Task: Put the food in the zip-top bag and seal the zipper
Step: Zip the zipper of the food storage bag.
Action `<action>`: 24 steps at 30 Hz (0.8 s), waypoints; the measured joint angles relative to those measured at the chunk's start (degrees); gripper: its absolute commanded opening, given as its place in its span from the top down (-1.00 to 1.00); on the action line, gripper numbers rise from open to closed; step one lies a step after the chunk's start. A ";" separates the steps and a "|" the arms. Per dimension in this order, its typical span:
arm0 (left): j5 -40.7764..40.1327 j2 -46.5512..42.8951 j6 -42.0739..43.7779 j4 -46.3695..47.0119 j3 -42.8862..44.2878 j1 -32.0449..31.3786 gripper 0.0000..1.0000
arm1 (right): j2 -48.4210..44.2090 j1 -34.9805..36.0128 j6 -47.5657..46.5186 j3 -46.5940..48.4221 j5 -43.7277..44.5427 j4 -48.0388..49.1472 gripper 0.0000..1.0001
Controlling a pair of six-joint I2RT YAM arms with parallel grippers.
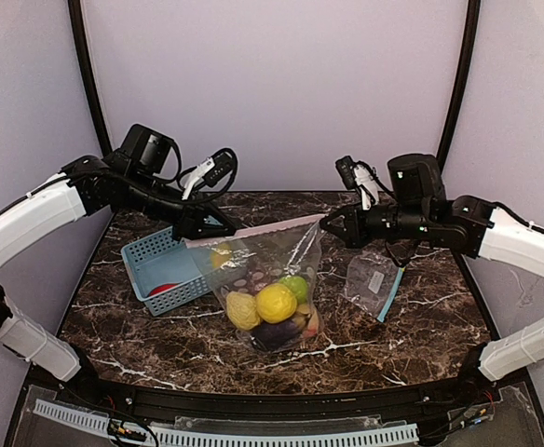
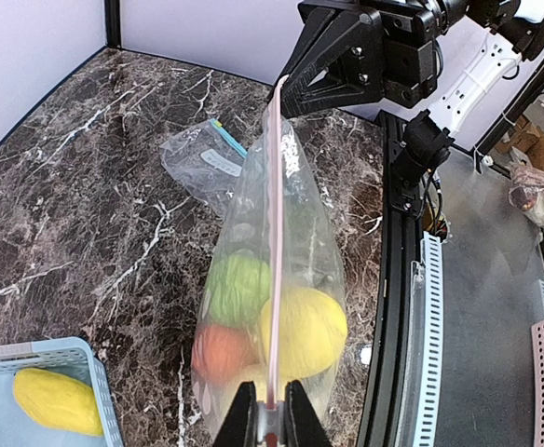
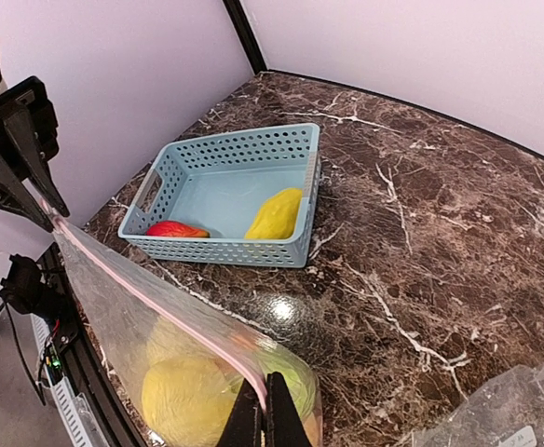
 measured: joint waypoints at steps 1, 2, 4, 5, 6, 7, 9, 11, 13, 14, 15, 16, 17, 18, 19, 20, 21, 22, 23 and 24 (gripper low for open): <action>-0.02 -0.02 0.00 0.02 -0.07 0.15 0.99 | -0.02 -0.26 0.04 -0.09 0.22 -0.07 1.00; -0.02 -0.09 0.00 0.00 -0.20 0.35 0.99 | -0.07 -0.63 0.09 -0.15 0.50 -0.24 1.00; -0.04 -0.15 0.02 -0.02 -0.42 0.70 0.99 | -0.31 -1.29 0.26 -0.35 0.70 -0.52 1.00; -0.04 -0.22 0.02 -0.04 -0.55 0.87 0.99 | -0.48 -1.57 0.31 -0.44 0.79 -0.70 1.00; -0.04 -0.31 0.02 -0.11 -0.70 1.01 0.99 | -0.76 -1.92 0.39 -0.55 0.92 -0.96 1.00; -0.02 -0.37 0.02 -0.13 -0.83 1.14 0.99 | -1.05 -2.23 0.50 -0.61 1.03 -1.14 1.00; -0.02 -0.42 0.02 -0.13 -1.01 1.31 0.99 | -1.60 -2.64 0.63 -0.76 1.14 -1.51 1.00; -0.04 -0.42 0.04 -0.15 -1.14 1.49 0.99 | -2.05 -2.95 0.72 -0.85 1.31 -1.92 1.00; -0.07 -0.46 0.04 -0.15 -1.25 1.70 0.99 | -2.36 -3.21 0.90 -1.07 1.49 -2.08 1.00; -0.09 -0.55 0.09 -0.17 -1.33 1.84 0.99 | -2.54 -3.34 0.96 -1.22 1.53 -2.14 1.00; -0.13 -0.66 0.17 -0.17 -1.40 1.97 0.99 | -2.67 -3.54 1.05 -1.36 1.66 -2.32 1.00; -0.13 -0.81 0.22 -0.22 -1.49 2.12 0.99 | -2.78 -3.78 1.16 -1.46 1.77 -2.45 1.00; -0.17 -0.96 0.26 -0.26 -1.53 2.25 0.99 | -2.82 -3.98 1.25 -1.51 1.90 -2.51 1.00; -0.22 -1.16 0.33 -0.28 -1.68 2.43 0.99 | -2.89 -4.24 1.33 -1.60 1.95 -2.54 1.00; -0.24 -1.29 0.37 -0.35 -1.79 2.58 0.99 | -2.97 -4.46 1.38 -1.66 1.97 -2.60 1.00; -0.28 -1.38 0.37 -0.39 -1.86 2.67 0.99 | -3.08 -4.70 1.49 -1.77 2.03 -2.67 1.00; -0.28 -1.42 0.37 -0.39 -1.92 2.75 0.99 | -3.23 -4.90 1.55 -1.86 2.08 -2.75 1.00; -0.33 -1.53 0.39 -0.42 -2.08 2.89 0.99 | -3.43 -5.16 1.60 -1.97 2.16 -2.97 1.00; -0.33 -1.64 0.39 -0.57 -2.19 2.99 0.99 | -3.65 -5.42 1.62 -2.01 2.29 -3.13 1.00; -0.31 -1.73 0.39 -0.57 -2.25 3.08 0.99 | -3.76 -5.64 1.66 -2.05 2.32 -3.21 1.00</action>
